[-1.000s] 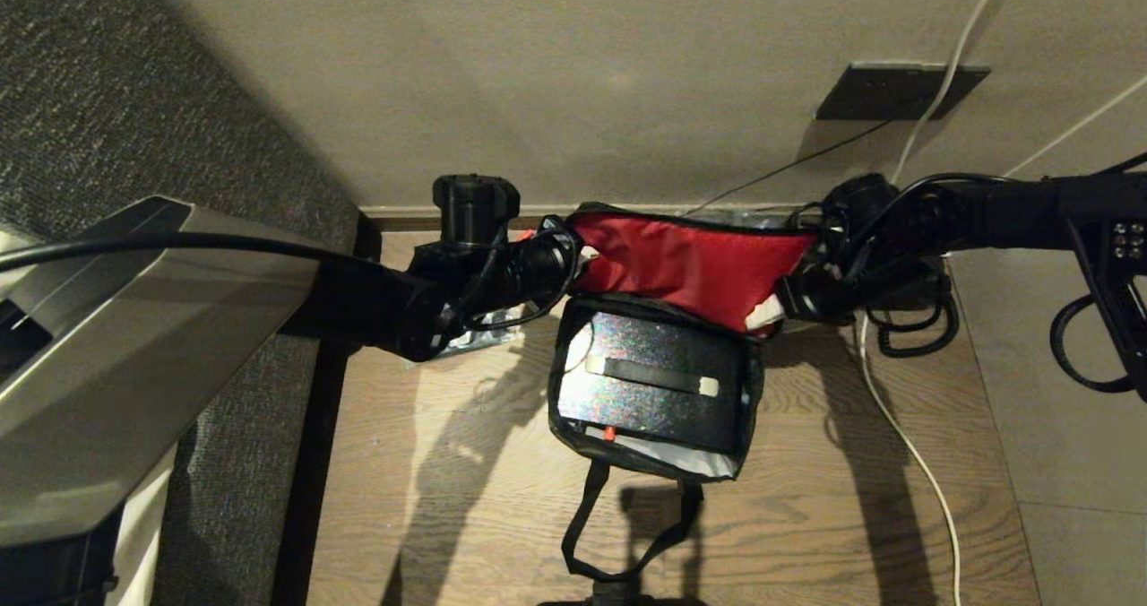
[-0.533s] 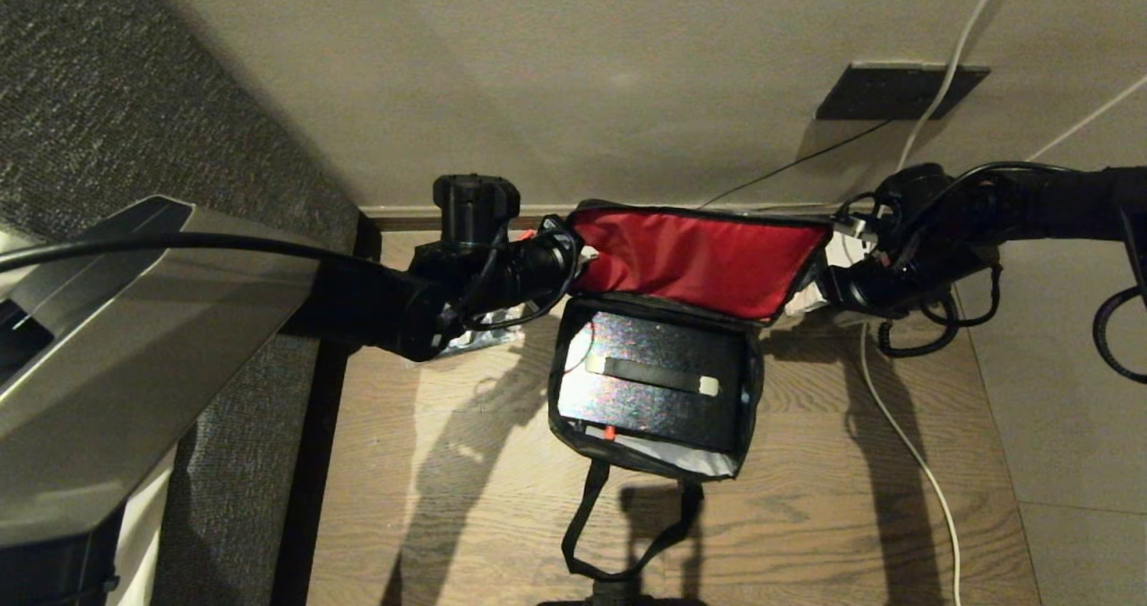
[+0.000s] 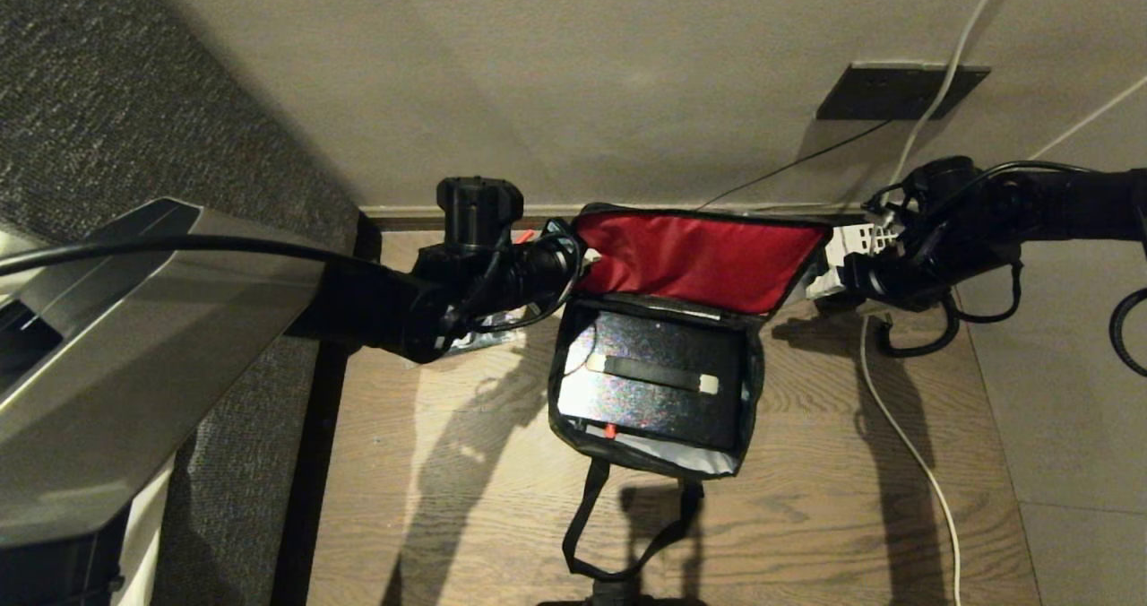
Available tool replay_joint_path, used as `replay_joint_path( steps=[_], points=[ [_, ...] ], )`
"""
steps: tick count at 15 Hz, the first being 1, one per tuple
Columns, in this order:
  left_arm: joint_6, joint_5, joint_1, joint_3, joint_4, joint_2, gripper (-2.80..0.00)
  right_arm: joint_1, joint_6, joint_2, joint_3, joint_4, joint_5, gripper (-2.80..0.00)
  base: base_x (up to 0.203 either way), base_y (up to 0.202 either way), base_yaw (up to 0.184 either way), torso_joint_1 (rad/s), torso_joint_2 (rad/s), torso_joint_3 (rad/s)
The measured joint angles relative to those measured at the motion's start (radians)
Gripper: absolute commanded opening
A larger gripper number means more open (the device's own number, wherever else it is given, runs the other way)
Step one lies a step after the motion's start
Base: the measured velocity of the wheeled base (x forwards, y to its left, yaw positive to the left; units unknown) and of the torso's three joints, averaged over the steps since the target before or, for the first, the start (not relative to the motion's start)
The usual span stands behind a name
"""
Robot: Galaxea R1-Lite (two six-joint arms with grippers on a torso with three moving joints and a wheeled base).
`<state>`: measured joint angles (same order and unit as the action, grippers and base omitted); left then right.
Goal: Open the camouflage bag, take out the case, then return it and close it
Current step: Close the top of the storage box
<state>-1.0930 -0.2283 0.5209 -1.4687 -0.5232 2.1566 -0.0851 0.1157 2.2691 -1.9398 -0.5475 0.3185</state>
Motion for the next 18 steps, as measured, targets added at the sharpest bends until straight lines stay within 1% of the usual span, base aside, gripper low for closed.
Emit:
replay_joint_path(
  steps=[4,5,7,8,11,13,14,16,18],
  points=[
    [-0.001,0.001,0.014,0.021,-0.002,-0.012,-2.80,-0.001,0.019,0.002,0.000,0.039,-0.001,-2.80,0.000,0.000,0.000,0.000,0.00,0.000],
    [-0.001,0.001,0.015,0.021,-0.001,-0.014,-2.80,0.000,0.040,0.003,0.000,0.053,-0.001,-2.80,0.000,0.000,0.000,0.000,0.00,0.000],
    [0.000,0.001,0.018,0.023,0.000,-0.018,-2.80,-0.001,0.121,0.003,-0.002,0.117,0.002,-2.80,0.000,0.000,0.000,0.000,0.00,0.000],
    [-0.001,0.001,0.018,0.024,0.000,-0.020,-2.80,-0.001,0.148,0.003,-0.002,0.149,0.005,-2.80,0.000,0.000,0.000,0.000,0.00,0.000],
    [0.000,0.001,0.022,0.026,0.001,-0.023,-2.80,0.005,0.169,0.002,-0.002,0.212,0.016,-2.80,0.000,0.000,0.000,0.000,0.00,0.000],
    [0.000,0.001,0.025,0.028,0.001,-0.026,-2.80,0.012,0.239,0.001,-0.002,0.272,0.028,-2.80,0.000,0.000,0.000,0.000,0.00,0.000],
    [0.000,0.001,0.026,0.028,0.001,-0.026,-2.80,0.016,0.279,0.000,-0.002,0.301,0.039,-2.80,0.000,0.000,0.000,0.000,0.00,0.000],
    [0.000,0.001,0.027,0.028,0.001,-0.026,-2.80,0.021,0.347,-0.008,-0.002,0.342,0.087,-2.80,0.000,0.000,0.000,0.000,0.00,0.000],
    [0.000,0.001,0.027,0.028,0.000,-0.026,-2.80,0.025,0.378,-0.023,-0.002,0.358,0.109,-2.80,0.000,0.000,0.000,0.000,0.00,0.000]
  ],
)
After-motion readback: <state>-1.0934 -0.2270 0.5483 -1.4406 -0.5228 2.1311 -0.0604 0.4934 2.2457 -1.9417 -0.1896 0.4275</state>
